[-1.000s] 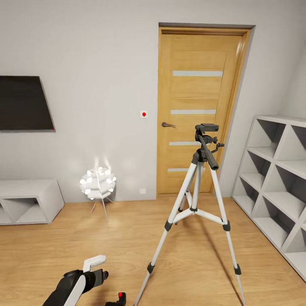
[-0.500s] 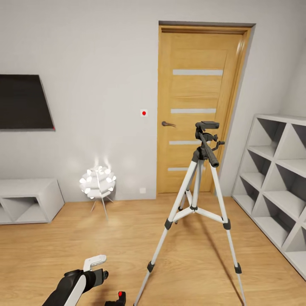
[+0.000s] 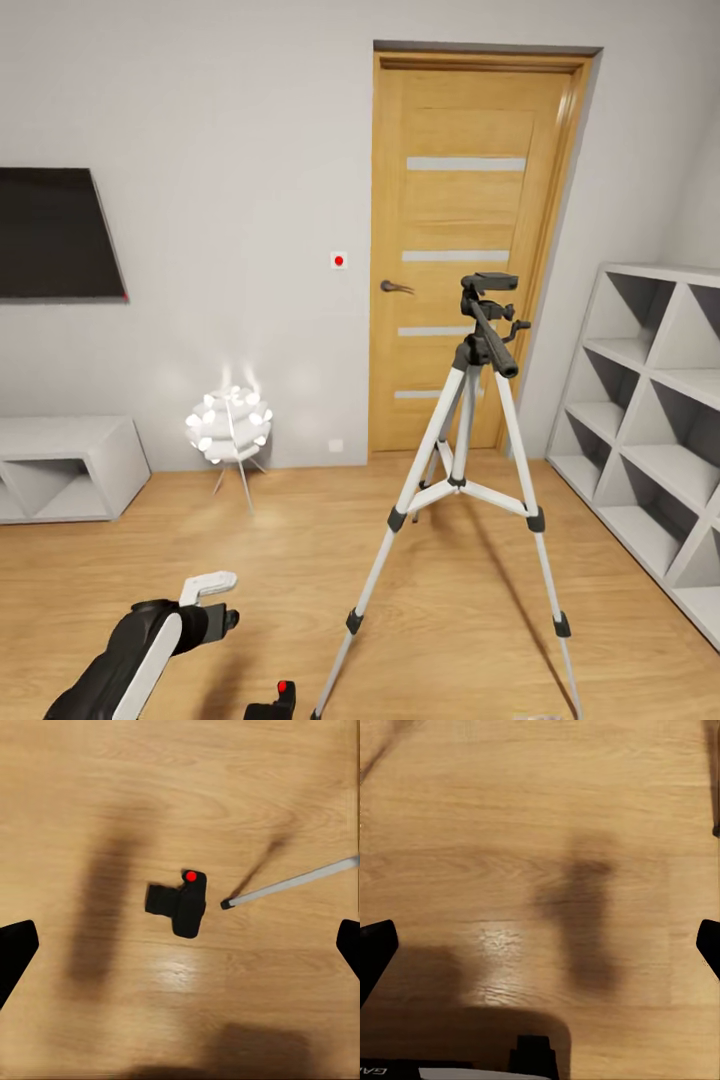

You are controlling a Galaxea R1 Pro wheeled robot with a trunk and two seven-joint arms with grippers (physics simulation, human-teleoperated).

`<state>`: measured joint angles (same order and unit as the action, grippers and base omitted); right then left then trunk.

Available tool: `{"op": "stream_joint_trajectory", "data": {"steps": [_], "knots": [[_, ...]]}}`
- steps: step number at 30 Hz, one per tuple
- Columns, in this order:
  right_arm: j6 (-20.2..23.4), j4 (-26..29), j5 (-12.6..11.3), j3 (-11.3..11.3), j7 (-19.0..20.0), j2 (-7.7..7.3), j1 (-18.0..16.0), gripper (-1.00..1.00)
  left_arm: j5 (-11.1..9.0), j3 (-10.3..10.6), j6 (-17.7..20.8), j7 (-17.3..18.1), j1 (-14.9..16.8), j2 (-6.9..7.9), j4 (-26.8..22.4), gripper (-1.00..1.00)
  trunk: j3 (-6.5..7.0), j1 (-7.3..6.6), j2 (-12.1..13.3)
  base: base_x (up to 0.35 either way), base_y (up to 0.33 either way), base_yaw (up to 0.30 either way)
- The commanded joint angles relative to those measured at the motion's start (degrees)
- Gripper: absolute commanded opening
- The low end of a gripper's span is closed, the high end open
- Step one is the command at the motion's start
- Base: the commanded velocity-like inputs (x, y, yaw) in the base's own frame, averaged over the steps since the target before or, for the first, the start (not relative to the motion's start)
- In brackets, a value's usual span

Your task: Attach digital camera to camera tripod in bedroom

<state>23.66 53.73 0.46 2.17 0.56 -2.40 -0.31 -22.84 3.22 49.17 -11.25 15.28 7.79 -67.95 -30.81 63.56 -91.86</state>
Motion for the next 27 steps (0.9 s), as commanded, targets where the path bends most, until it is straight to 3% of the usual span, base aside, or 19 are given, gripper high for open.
{"op": "stream_joint_trajectory", "data": {"steps": [1,5,6,10,17,22,27], "knots": [[0.4,0.6,0.1,0.1,0.1,-0.05,0.0,1.00,-0.6,0.1,0.6,-0.6,0.1,0.07,-0.5,1.00,-0.25,0.22,-0.4,0.000,0.000,0.000],[2.5,3.9,0.1,0.1,0.1,0.13,0.0,1.00,-0.9,0.1,1.8,-0.6,0.9,0.09,-1.8,1.00,-0.97,1.10,-2.1,0.000,0.000,0.000],[5.6,8.1,0.1,0.1,0.1,0.44,0.0,1.00,-0.9,0.1,2.4,-0.8,1.7,0.19,-2.2,1.00,-1.15,1.32,-2.5,0.000,0.000,0.000],[8.6,12.7,0.0,0.0,0.1,0.63,0.0,1.00,-1.0,0.1,3.6,-2.0,3.2,0.45,-2.3,1.00,-1.86,2.20,-4.1,0.000,0.000,0.000],[10.2,15.1,0.0,0.1,0.1,0.78,0.0,1.00,-1.3,-0.2,5.4,-4.7,7.2,0.27,-1.4,1.00,-3.12,3.74,-6.9,0.000,0.000,0.000],[10.5,15.7,0.0,0.2,0.1,0.81,0.0,1.00,-1.4,-0.6,5.7,-5.6,8.3,-0.42,-0.9,1.00,-4.02,4.84,-8.9,0.000,0.000,0.000],[11.0,16.6,0.0,0.2,0.1,0.71,0.0,1.00,-1.4,-0.9,5.2,-6.0,8.6,-1.25,3.1,1.00,-4.92,5.93,-10.9,0.000,0.000,0.000]]}}
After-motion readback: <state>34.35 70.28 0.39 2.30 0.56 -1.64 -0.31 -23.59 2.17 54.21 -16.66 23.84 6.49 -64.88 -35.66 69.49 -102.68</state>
